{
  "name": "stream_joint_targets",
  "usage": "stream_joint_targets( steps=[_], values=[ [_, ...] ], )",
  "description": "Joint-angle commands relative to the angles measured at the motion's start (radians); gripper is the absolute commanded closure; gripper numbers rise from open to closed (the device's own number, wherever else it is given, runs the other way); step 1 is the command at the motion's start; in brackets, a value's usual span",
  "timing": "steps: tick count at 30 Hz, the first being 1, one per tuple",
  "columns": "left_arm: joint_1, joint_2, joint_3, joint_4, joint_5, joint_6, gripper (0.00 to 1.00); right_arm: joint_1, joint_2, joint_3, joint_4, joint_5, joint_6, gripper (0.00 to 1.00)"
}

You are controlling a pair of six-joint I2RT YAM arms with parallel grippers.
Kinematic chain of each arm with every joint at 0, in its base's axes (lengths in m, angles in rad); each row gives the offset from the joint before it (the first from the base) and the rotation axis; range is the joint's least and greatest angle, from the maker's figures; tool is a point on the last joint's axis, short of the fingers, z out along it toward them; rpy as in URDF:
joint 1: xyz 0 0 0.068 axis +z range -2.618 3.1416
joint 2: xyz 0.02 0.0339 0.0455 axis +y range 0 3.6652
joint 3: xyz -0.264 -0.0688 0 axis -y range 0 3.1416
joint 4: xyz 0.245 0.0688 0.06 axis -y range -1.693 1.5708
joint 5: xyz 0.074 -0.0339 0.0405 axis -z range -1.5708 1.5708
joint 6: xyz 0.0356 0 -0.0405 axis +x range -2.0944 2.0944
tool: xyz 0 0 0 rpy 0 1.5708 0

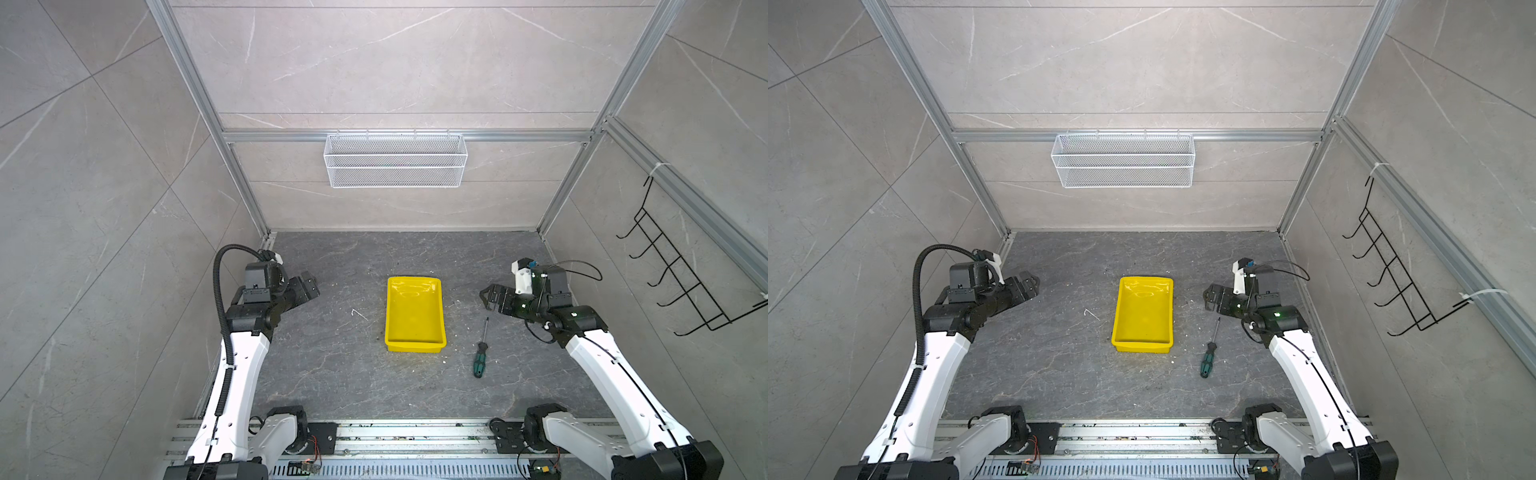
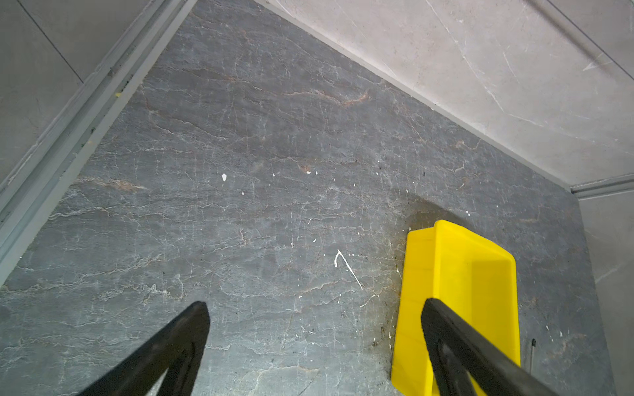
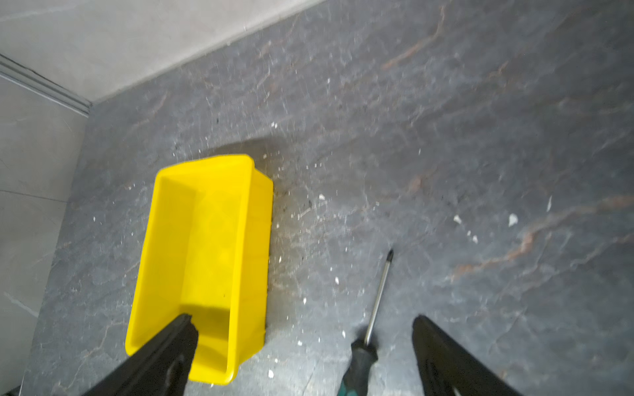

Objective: Put the screwdriver in the bin
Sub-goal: Pick up the screwdriver from the middle-right of the table.

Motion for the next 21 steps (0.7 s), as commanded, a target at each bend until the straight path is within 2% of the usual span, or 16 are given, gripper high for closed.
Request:
stream_joint_targets(
  steps=[1,7,12,16,21],
  values=[
    [-0.003,0.009,0.021,-0.012,0.039,0.052,0.0,0.051,-0.026,-0.068,-0.109,0.104,0.091,0.0],
    [-0.003,-0.008,-0.021,-0.026,0.069,0.031,0.0,0.142,-0.047,-0.187,-0.058,0.144,0.249,0.01],
    [-0.007,-0.003,-0.074,0.016,0.129,-0.051,0.0,0.23,-0.036,-0.234,-0.049,0.212,0.332,0.01],
    [-0.01,0.022,-0.068,-0.006,0.119,-0.067,0.0,0.256,-0.009,-0.281,-0.034,0.24,0.378,0.04],
    [-0.013,0.027,-0.075,-0.006,0.11,-0.07,0.0,0.267,-0.005,-0.363,0.017,0.266,0.422,0.11]
  ],
)
